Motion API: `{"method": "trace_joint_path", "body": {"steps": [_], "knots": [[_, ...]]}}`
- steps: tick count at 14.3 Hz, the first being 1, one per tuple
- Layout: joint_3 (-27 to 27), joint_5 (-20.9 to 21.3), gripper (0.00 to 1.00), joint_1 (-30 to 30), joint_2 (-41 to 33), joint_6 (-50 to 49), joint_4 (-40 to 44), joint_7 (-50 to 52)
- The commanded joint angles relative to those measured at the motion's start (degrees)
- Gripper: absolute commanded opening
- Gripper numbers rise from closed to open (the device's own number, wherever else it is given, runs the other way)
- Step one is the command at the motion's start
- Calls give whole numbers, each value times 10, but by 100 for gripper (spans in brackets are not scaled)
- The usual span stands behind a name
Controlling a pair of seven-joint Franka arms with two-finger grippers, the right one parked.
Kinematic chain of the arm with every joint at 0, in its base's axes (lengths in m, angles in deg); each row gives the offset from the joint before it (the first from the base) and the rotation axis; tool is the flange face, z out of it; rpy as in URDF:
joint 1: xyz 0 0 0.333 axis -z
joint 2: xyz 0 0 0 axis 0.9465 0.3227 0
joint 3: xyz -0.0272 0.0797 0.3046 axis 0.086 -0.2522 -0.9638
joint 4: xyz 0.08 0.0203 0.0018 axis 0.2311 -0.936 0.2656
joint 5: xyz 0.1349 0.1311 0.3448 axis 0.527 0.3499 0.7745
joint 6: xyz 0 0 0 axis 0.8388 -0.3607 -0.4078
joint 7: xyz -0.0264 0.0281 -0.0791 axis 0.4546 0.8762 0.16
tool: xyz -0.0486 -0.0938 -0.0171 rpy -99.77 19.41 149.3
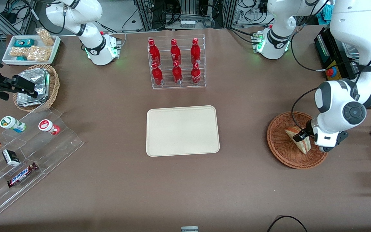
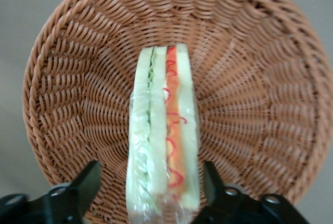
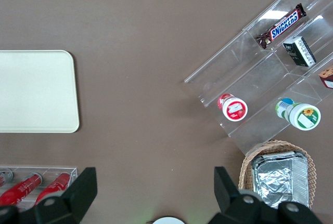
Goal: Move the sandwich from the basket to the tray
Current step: 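Close the left gripper on the wrapped sandwich and lift it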
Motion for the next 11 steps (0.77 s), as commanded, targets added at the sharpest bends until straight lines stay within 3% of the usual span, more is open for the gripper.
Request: {"method": "trace_joint_path", "body": {"steps": [1, 7, 11], "knots": [[-5, 2, 13, 5, -2, -1, 4, 8], [3, 4, 8, 15, -33, -149, 82, 4], [59, -2, 10, 40, -47, -150, 86, -90]]}}
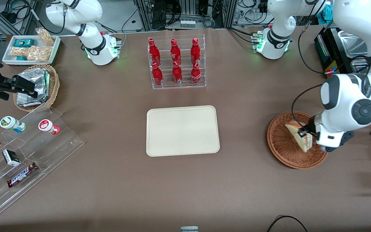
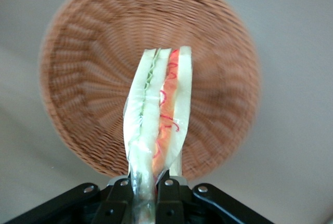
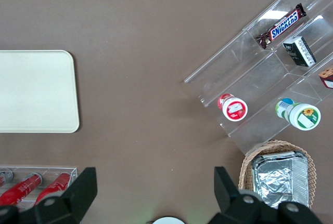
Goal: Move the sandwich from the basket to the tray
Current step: 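Close the left gripper on the wrapped sandwich and lift it, then carry the sandwich with the left gripper over the cream tray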
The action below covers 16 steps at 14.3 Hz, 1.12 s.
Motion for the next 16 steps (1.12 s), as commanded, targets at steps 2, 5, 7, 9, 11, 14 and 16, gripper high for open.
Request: {"method": "trace_joint_path", "body": {"steps": [2, 5, 7, 9, 11, 14, 16], "knots": [[58, -1, 10, 39, 10, -8, 18, -75], [66, 0, 7, 127, 48, -3, 43, -50], [66, 6, 7, 179, 80, -3, 86, 20], [66, 5, 7, 232, 121, 2, 128, 76], [66, 6, 6, 277, 167, 29, 180, 145], [65, 7, 5, 330, 229, 32, 260, 216], [64, 11, 5, 356, 257, 32, 294, 248]]}}
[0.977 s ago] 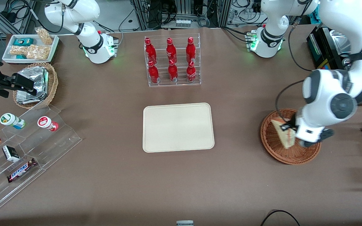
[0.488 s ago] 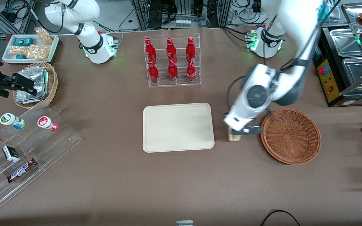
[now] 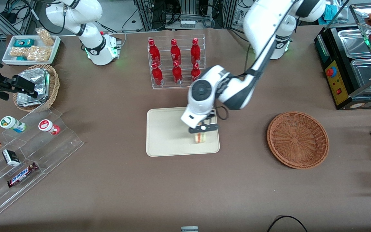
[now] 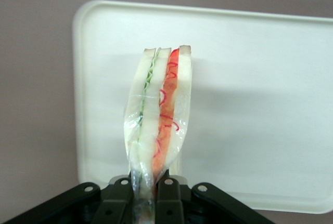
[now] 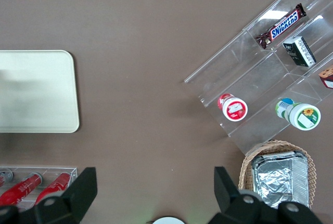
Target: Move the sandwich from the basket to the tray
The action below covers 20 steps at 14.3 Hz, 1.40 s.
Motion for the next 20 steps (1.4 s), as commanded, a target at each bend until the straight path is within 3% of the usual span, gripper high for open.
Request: {"method": "trace_joint_path", "body": {"steps": [1, 4, 7, 8, 9, 10, 14, 20], "knots": [[-9, 16, 5, 36, 54, -10, 79, 52], [-9, 57, 5, 59, 73, 9, 82, 96], [-8, 62, 10, 61, 87, 23, 80, 103], [-7, 60, 24, 61, 88, 26, 79, 105], [-7, 58, 76, 60, 88, 33, 78, 104], [-7, 59, 100, 61, 84, 36, 76, 102], [-10, 60, 100, 52, 40, 11, 79, 68], [-10, 35, 100, -2, -70, -170, 62, 8]]}}
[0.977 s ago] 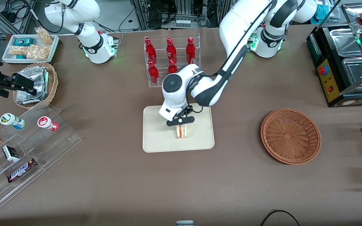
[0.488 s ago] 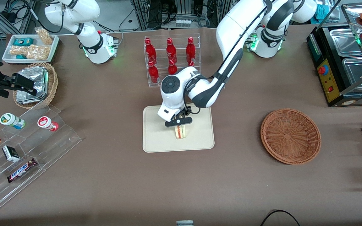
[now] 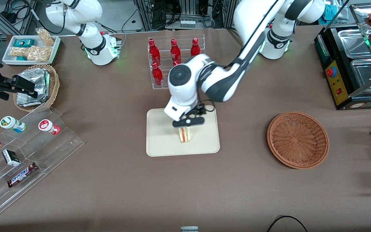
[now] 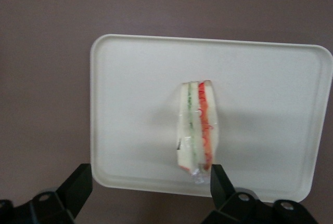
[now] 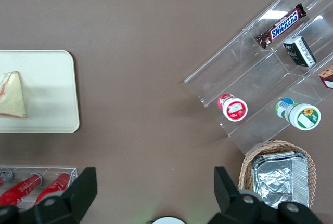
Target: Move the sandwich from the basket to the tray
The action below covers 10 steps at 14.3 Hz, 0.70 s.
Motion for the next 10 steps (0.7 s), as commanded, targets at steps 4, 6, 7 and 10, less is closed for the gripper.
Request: {"method": "trace_joint_path", "body": {"steps": [4, 6, 7, 10], "knots": [[0, -31, 100, -99, -114, -77, -99, -36], [0, -33, 100, -147, -165, -78, -157, -116], [0, -33, 100, -165, -187, -79, -180, -151], [0, -33, 100, -223, -245, -99, -222, -243]]}}
